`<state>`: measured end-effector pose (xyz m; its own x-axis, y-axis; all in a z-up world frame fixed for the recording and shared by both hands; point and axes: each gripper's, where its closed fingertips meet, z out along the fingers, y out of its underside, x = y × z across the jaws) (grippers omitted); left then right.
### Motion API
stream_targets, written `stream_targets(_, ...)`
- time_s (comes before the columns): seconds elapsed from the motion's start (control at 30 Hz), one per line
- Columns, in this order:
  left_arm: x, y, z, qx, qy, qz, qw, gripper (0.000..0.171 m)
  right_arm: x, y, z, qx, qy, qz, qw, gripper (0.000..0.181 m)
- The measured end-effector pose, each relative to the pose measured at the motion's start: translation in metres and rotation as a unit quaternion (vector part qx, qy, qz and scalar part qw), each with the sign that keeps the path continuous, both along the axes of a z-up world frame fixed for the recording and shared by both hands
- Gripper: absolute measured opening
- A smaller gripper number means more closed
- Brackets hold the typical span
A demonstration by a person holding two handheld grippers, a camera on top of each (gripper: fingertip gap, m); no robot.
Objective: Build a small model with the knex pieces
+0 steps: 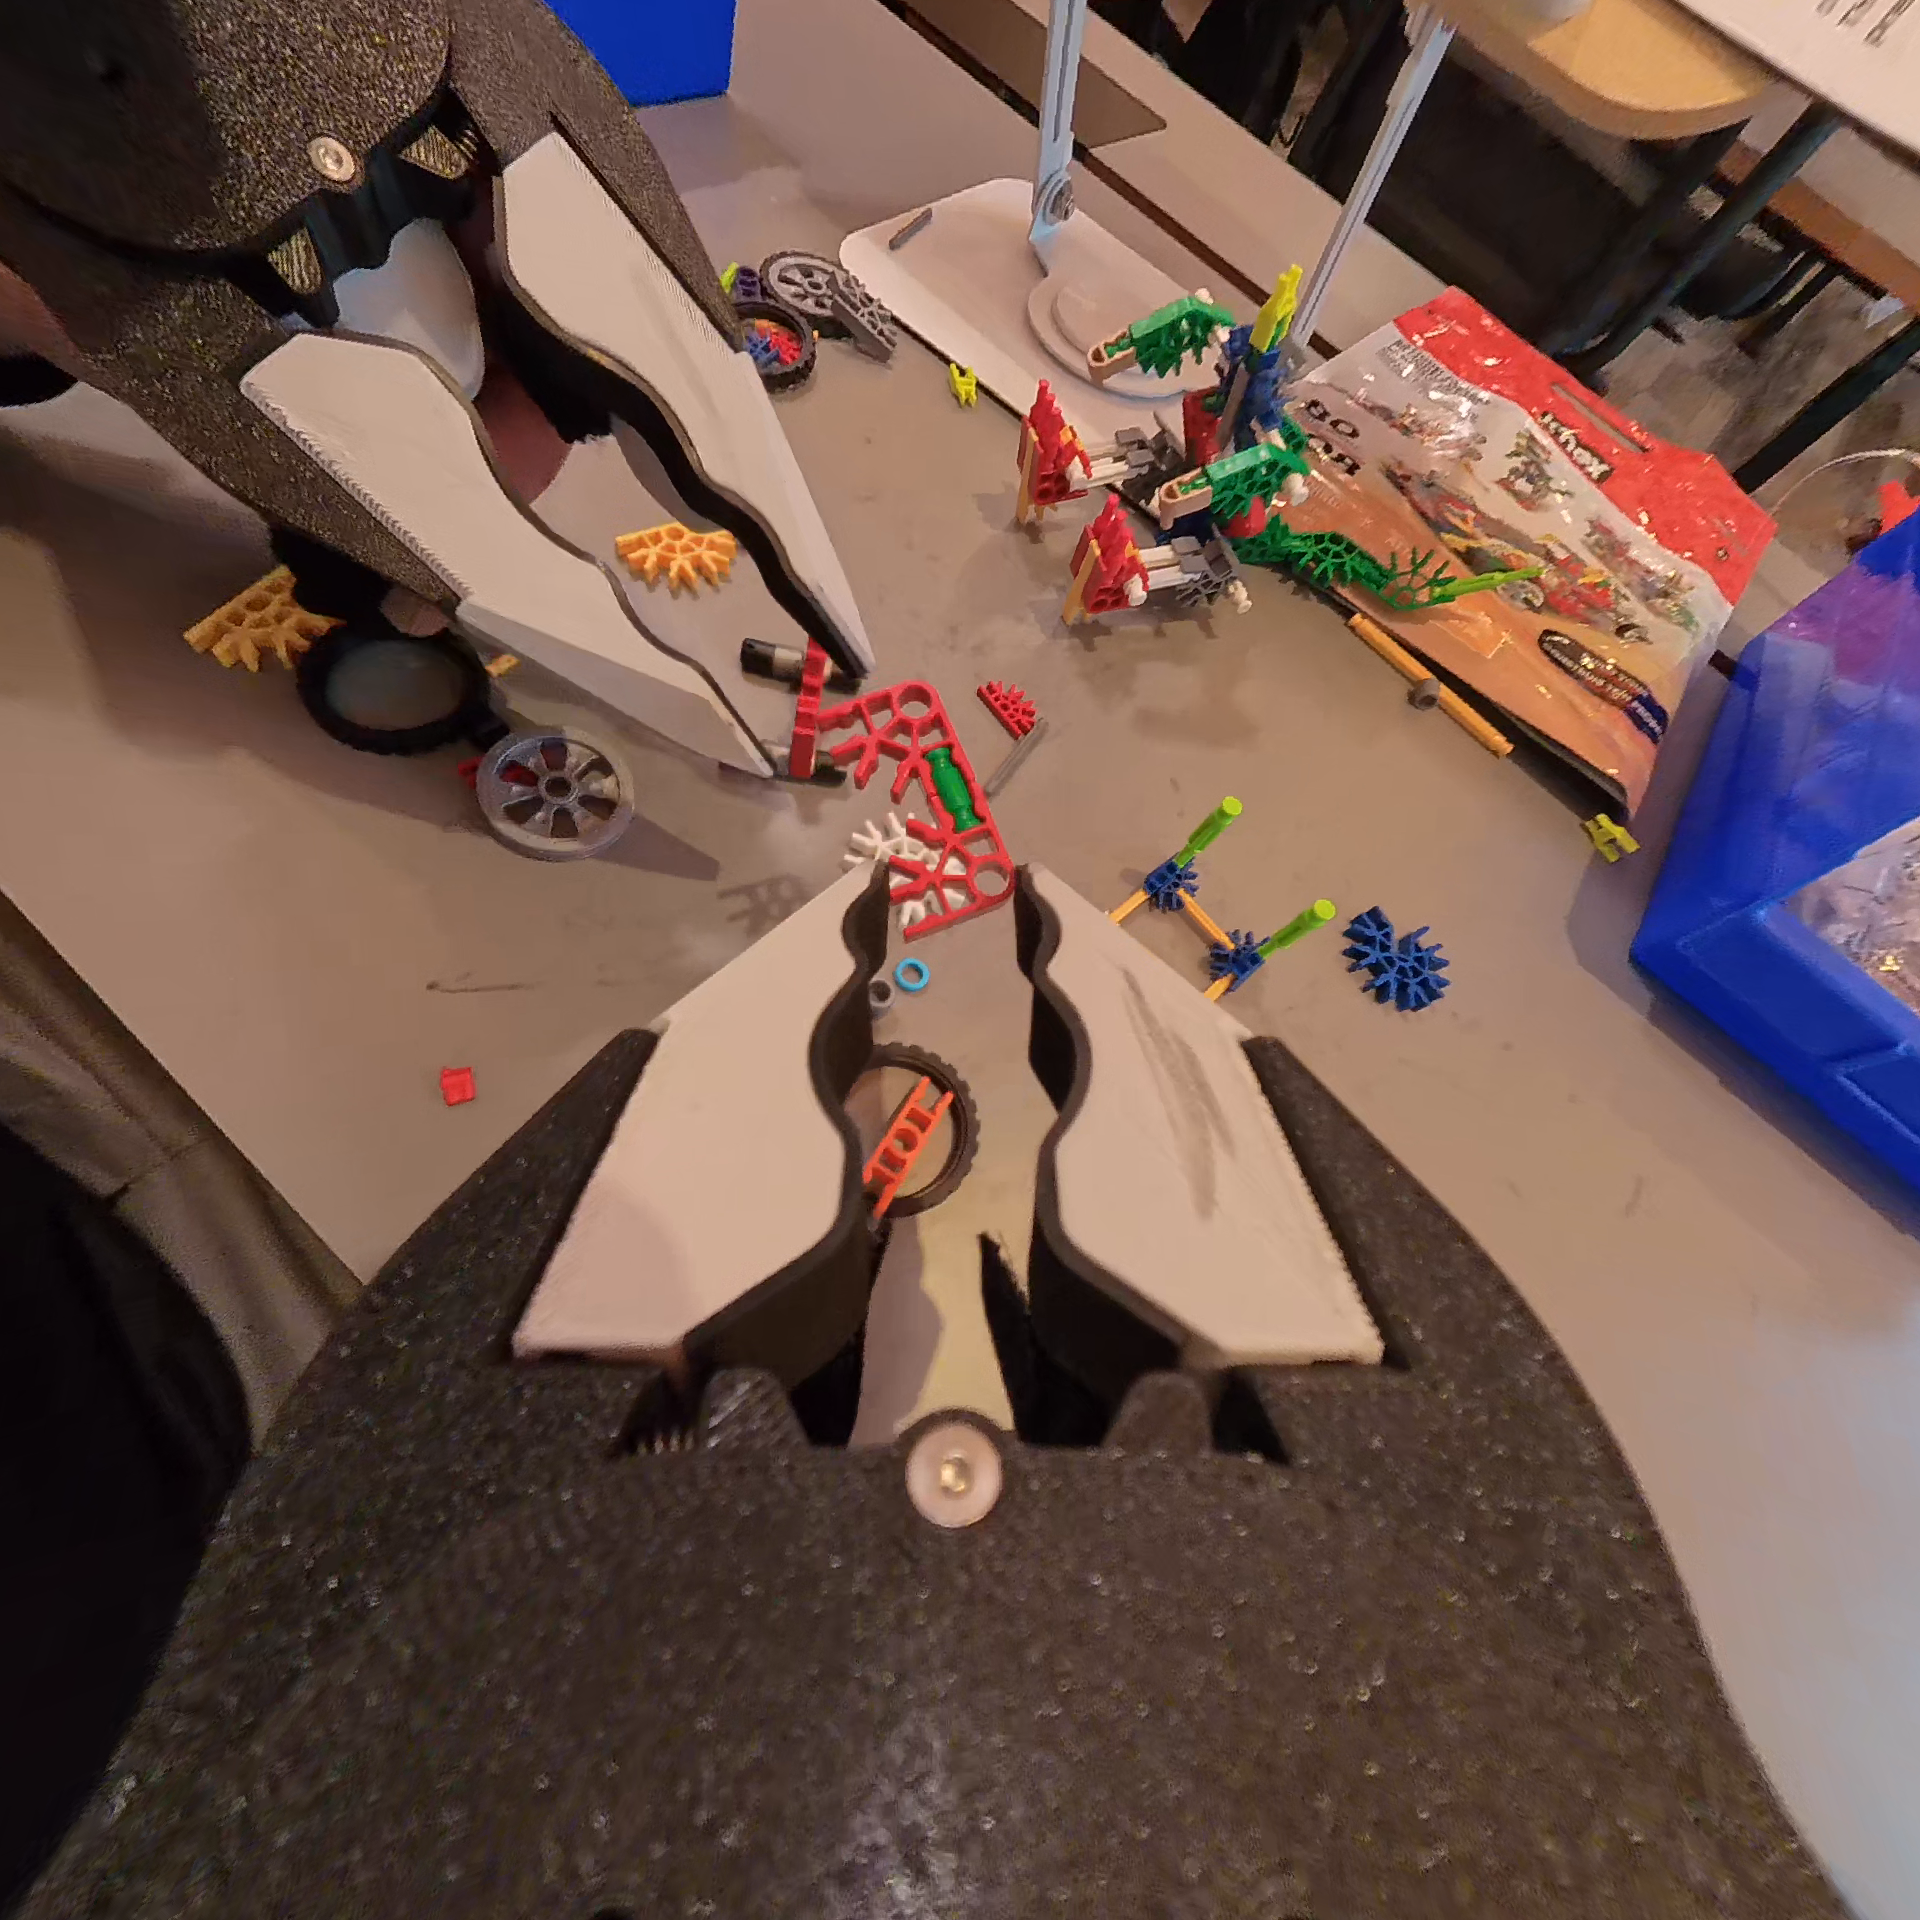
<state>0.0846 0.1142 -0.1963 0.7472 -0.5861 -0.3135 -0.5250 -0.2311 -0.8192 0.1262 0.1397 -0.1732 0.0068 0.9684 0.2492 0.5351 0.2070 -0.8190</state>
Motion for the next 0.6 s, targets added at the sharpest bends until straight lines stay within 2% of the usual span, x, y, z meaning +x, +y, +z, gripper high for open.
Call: stream_targets(0.6, 0.002, 0.005, 0.015, 0.047, -0.01, 0.008, 0.999, 0.034, -0.005, -0.005, 0.006, 0.034, 0.015, 0.018, 0.999, 0.023)
